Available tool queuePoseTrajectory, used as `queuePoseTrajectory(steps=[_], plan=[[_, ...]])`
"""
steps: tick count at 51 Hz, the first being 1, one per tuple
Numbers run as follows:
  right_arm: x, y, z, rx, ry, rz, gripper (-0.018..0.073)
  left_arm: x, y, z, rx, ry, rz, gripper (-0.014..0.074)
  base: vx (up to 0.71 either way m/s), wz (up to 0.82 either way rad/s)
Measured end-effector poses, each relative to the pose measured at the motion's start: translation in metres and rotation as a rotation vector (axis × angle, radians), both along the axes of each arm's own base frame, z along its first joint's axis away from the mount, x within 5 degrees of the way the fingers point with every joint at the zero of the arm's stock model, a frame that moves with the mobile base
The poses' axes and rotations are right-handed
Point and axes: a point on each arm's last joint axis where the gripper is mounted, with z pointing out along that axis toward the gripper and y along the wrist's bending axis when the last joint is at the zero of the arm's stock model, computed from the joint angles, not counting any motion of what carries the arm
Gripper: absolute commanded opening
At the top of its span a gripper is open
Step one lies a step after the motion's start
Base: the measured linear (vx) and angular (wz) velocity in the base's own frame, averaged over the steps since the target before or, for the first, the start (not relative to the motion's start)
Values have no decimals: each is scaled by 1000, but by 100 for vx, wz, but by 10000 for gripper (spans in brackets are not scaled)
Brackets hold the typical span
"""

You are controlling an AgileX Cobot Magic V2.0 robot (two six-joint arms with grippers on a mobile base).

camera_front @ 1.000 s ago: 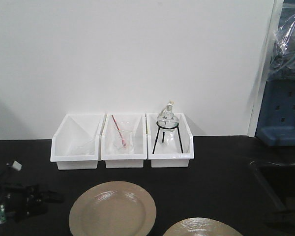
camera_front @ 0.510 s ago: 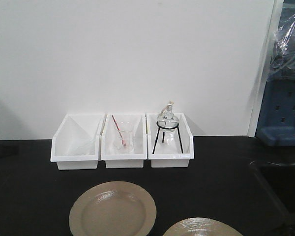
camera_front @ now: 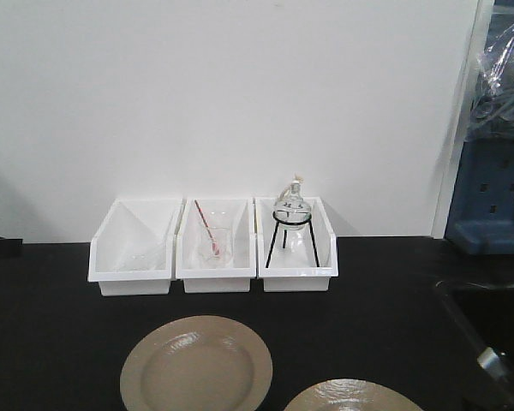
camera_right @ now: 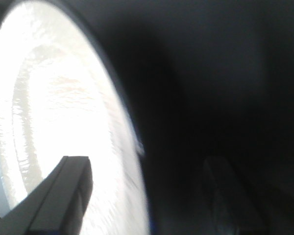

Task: Arrange circular plates on left workspace
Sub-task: 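Lift the tan plate with the right gripper toward the other plate, then lower the held plate onto the other tan plate and release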

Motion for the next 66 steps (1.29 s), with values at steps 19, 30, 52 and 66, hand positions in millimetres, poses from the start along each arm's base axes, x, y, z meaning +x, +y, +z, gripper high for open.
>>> queuePoseTrajectory(steps=[19, 30, 52, 66], plan=[[10, 25, 0, 111, -2, -28, -6, -1, -2, -1, -3, 10, -21, -3, 0, 0], [13, 22, 40, 44, -172, -85, -4, -1, -2, -1, -1, 11, -23, -3, 0, 0], [82, 125, 80, 101, -321, 9, -4, -1, -2, -1, 0, 11, -23, -1, 0, 0], [118, 200, 41, 98, -303, 83, 0, -2, -2, -1, 0, 12, -24, -1, 0, 0]])
